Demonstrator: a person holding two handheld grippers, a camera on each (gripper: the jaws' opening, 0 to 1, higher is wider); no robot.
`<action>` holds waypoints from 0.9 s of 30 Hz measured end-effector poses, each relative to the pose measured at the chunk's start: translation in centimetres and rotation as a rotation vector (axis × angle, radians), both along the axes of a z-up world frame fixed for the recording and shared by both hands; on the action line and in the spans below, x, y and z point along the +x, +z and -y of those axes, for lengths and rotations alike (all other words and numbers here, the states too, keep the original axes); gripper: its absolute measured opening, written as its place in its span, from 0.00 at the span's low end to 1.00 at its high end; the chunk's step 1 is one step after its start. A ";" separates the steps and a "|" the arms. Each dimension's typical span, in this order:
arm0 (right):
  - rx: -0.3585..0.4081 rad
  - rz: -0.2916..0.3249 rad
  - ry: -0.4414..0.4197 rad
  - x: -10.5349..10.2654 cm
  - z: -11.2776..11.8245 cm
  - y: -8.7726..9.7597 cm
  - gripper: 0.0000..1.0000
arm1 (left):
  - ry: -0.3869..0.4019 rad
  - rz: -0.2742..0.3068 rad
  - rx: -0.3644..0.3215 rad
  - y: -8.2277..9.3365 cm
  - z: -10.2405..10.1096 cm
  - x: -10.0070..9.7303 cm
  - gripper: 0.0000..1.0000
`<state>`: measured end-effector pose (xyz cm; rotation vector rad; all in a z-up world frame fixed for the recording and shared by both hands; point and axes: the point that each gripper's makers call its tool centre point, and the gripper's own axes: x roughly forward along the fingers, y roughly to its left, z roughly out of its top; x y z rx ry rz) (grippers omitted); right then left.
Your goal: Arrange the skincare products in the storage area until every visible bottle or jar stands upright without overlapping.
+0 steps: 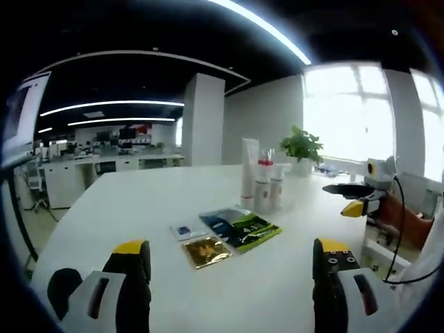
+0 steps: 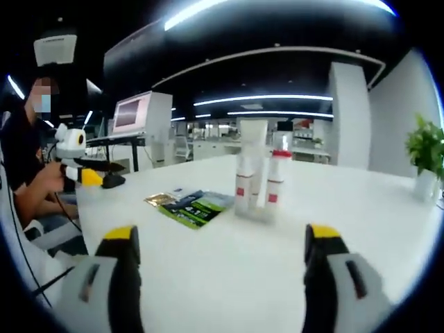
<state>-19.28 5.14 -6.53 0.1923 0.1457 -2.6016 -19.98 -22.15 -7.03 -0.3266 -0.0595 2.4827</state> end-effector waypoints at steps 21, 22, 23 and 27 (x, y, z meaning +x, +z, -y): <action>0.029 -0.016 -0.016 0.3 -0.7 0.5 0.99 | 0.018 0.014 -0.031 0.7 1.5 0.7 0.99; 0.019 0.004 -0.014 0.1 -0.6 0.2 0.99 | 0.018 0.014 -0.030 0.7 1.5 0.7 0.99; 0.010 0.012 -0.009 0.0 -0.5 0.1 0.99 | 0.017 0.016 -0.026 0.8 1.6 0.6 0.99; 0.019 0.017 -0.008 -0.1 -0.3 0.2 0.99 | 0.030 0.014 -0.021 0.8 1.9 0.5 0.99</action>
